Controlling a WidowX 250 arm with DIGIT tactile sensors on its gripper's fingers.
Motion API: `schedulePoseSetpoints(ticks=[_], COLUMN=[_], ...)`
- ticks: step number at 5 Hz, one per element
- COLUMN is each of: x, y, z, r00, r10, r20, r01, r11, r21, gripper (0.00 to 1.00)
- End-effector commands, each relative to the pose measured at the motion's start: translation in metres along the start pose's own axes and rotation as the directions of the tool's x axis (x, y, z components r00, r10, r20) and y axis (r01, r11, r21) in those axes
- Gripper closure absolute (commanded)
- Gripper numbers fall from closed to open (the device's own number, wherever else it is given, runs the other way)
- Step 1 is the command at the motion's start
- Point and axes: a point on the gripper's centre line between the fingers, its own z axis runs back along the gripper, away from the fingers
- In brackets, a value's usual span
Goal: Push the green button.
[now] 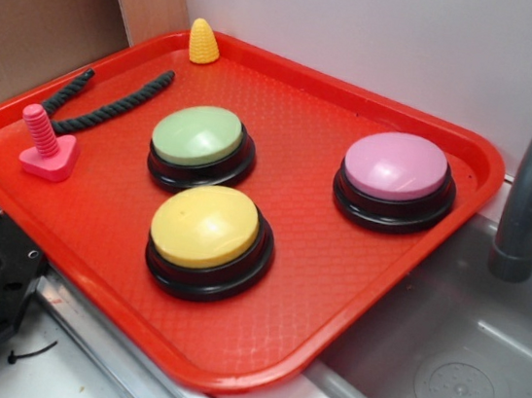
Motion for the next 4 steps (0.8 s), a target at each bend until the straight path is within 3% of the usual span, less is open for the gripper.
schedulePoseSetpoints(ticks=[1, 2, 3, 4], x=[0.000, 0.044, 0.092, 0.112], y=[0.000, 0.038, 0.044, 0.039], z=[0.000, -0.053, -0.098, -0.130], r00=[1.000, 0.994, 0.996, 0.985], r10=[0.000, 0.076, -0.041, -0.167], r20=[0.000, -0.072, -0.084, -0.053], r01=[0.000, -0.070, 0.048, 0.171], r11=[1.000, 0.994, 0.995, 0.982], r21=[0.000, 0.086, 0.082, 0.080], gripper=[0.00, 0.00, 0.00, 0.00])
